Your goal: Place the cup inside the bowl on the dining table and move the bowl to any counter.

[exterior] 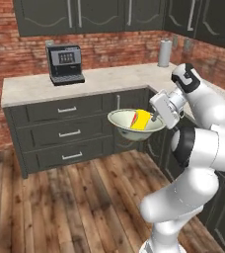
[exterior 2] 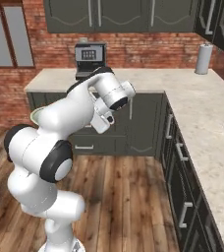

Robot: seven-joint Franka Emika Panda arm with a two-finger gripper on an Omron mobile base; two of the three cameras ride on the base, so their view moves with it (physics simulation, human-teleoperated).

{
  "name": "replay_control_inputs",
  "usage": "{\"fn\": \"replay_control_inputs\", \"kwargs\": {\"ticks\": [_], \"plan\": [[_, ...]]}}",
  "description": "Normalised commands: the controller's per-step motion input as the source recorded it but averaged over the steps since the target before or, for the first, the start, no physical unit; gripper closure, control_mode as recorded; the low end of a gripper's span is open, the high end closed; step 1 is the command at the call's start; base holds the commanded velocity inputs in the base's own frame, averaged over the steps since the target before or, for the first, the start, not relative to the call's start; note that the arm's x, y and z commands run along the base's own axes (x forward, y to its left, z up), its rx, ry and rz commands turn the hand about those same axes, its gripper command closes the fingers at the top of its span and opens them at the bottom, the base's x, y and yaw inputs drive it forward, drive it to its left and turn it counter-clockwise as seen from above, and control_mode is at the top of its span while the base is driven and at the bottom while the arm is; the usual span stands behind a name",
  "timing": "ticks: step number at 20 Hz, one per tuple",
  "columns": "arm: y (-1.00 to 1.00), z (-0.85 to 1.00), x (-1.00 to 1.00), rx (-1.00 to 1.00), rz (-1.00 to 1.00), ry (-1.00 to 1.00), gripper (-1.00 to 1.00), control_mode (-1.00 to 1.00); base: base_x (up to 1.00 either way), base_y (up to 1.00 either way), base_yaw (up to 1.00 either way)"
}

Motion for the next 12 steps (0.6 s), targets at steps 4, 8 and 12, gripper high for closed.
{"fn": "replay_control_inputs", "kwargs": {"ticks": [4,8,12], "plan": [[0.0,0.0,0.0,0.0,0.0,0.0,1.0,1.0,0.86,-0.3,-0.02],[0.0,0.0,0.0,0.0,0.0,0.0,1.0,1.0,0.85,-0.22,-0.03],[0.0,0.0,0.0,0.0,0.0,0.0,1.0,1.0,0.84,-0.15,-0.03]]}}
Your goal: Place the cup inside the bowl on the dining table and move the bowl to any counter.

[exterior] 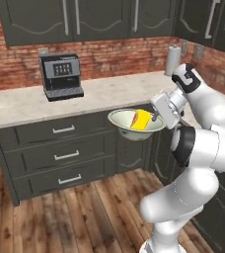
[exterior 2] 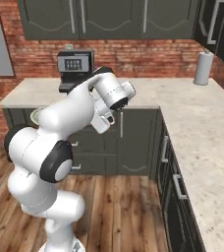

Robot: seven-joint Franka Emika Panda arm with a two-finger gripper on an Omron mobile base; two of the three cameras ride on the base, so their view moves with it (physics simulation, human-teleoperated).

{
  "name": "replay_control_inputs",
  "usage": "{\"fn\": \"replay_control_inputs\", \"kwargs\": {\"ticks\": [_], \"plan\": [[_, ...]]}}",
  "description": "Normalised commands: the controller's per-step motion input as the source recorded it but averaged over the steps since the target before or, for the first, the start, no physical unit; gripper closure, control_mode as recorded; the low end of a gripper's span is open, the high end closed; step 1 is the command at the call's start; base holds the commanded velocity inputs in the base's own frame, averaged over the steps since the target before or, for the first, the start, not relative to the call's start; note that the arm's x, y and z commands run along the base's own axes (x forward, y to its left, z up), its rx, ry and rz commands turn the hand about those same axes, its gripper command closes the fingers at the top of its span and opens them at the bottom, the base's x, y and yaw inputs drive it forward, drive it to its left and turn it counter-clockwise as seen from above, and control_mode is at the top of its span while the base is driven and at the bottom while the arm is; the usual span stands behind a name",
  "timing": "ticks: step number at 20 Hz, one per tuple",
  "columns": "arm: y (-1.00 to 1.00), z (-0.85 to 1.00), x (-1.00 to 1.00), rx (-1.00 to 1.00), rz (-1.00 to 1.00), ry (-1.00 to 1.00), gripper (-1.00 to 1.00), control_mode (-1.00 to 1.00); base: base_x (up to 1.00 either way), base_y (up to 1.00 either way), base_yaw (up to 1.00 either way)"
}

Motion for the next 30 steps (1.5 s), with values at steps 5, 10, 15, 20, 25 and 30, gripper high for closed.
{"fn": "replay_control_inputs", "kwargs": {"ticks": [5,10,15,20,25,30], "plan": [[0.0,0.0,0.0,0.0,0.0,0.0,1.0,1.0,0.91,0.0,-0.01],[0.0,0.0,0.0,0.0,0.0,0.0,1.0,1.0,0.88,-0.07,0.0],[0.0,0.0,0.0,0.0,0.0,0.0,1.0,1.0,0.64,-0.44,0.0],[0.0,0.0,0.0,0.0,0.0,0.0,1.0,1.0,0.54,-0.55,0.0],[0.0,0.0,0.0,0.0,0.0,0.0,1.0,1.0,0.66,-0.35,0.0],[0.0,0.0,0.0,0.0,0.0,0.0,1.0,1.0,0.77,-0.15,0.0]]}}
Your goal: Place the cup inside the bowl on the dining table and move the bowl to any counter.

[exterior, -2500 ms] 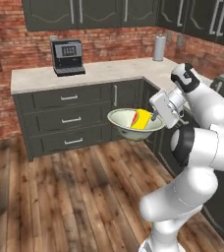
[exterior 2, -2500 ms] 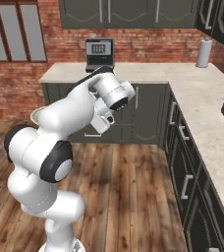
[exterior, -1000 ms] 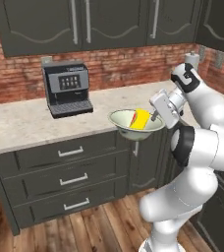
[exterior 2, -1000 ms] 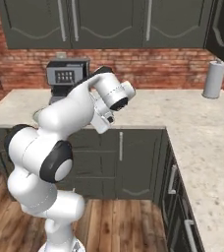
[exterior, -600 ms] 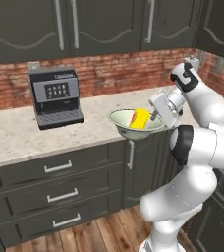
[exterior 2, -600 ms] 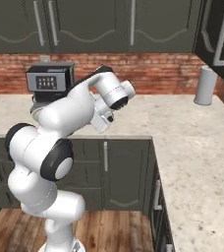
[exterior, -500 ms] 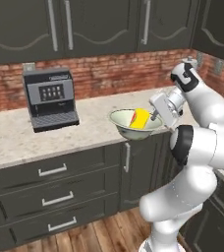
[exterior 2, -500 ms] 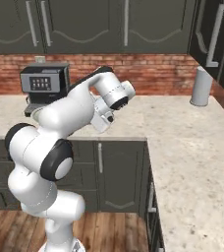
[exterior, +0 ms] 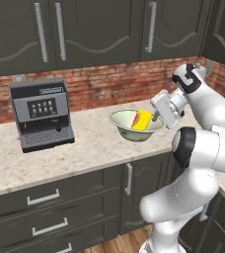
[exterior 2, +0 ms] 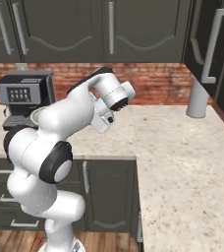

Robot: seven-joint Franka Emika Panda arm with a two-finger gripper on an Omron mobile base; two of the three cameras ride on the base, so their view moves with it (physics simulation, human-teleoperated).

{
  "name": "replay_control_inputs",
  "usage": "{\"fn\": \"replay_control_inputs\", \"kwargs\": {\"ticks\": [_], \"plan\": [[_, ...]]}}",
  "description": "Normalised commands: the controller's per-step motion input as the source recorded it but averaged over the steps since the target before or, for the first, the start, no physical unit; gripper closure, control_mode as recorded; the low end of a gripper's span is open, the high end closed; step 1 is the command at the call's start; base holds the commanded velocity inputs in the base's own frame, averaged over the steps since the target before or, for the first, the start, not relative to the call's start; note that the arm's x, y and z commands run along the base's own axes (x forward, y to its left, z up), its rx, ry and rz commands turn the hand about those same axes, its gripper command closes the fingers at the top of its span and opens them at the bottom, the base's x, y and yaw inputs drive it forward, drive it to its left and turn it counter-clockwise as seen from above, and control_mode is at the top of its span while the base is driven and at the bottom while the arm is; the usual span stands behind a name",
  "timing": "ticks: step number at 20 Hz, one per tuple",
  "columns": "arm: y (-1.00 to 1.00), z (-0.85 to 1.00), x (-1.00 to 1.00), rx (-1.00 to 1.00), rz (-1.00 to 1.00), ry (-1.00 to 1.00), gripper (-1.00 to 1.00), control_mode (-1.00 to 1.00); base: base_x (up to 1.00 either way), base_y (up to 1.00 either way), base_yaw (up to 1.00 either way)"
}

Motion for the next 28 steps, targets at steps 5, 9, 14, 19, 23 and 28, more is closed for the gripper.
{"fn": "replay_control_inputs", "kwargs": {"ticks": [5,9,14,19,23,28], "plan": [[0.0,0.0,0.0,0.0,0.0,0.0,1.0,1.0,0.57,-0.14,0.0],[0.0,0.0,0.0,0.0,0.0,0.0,1.0,1.0,0.04,-0.15,0.0],[0.0,0.0,0.0,0.0,0.0,0.0,1.0,1.0,0.0,-0.01,0.0],[0.0,0.0,0.0,0.0,0.0,0.0,1.0,1.0,0.0,0.0,0.0],[0.0,0.0,0.0,0.0,0.0,0.0,1.0,1.0,0.0,0.0,0.0],[0.0,0.0,0.0,0.0,0.0,0.0,1.0,-1.0,0.0,0.0,0.0]]}}
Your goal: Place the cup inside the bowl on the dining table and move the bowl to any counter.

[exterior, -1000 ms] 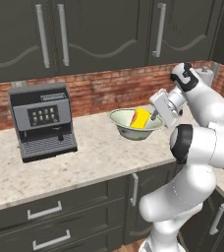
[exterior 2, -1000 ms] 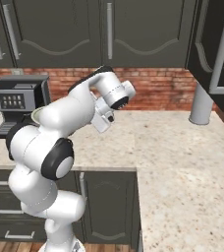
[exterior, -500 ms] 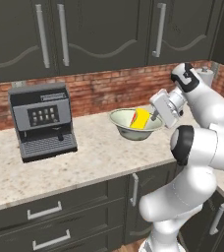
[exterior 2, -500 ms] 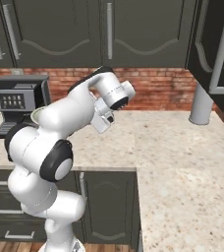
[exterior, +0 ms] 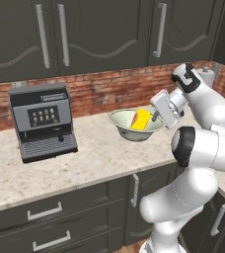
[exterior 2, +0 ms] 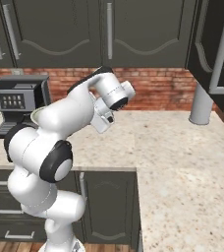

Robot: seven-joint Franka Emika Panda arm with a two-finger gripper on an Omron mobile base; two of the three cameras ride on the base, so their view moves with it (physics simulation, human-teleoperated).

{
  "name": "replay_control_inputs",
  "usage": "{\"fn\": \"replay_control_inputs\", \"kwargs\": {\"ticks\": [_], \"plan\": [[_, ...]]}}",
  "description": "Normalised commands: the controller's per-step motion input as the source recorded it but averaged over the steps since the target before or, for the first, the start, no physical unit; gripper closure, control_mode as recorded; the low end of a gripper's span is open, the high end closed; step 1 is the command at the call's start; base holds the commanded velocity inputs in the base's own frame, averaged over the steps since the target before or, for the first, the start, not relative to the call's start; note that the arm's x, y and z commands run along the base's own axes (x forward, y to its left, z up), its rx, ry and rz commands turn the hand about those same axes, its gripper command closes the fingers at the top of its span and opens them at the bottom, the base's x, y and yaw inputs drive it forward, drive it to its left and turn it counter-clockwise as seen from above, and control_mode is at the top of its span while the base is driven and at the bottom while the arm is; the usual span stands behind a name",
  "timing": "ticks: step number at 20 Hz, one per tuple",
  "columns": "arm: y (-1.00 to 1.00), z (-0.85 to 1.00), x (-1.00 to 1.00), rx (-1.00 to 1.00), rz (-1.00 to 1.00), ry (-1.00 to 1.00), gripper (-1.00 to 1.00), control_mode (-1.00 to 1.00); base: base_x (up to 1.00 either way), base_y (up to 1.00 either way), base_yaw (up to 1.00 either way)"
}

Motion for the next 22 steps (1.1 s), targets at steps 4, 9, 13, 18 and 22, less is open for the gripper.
{"fn": "replay_control_inputs", "kwargs": {"ticks": [4,9,13,18,22], "plan": [[0.0,-0.2,0.01,0.0,0.0,-0.01,1.0,-1.0,0.0,0.0,0.0],[0.0,-0.14,0.08,0.0,0.0,0.0,1.0,-1.0,0.0,0.0,0.0],[0.0,-0.05,0.1,0.0,0.0,0.0,1.0,-1.0,0.0,0.0,0.0],[0.0,-0.09,0.28,0.0,0.0,-0.05,1.0,-1.0,0.0,0.0,0.0],[0.0,-0.3,0.36,-0.01,0.0,-0.17,1.0,-1.0,0.0,0.0,0.0]]}}
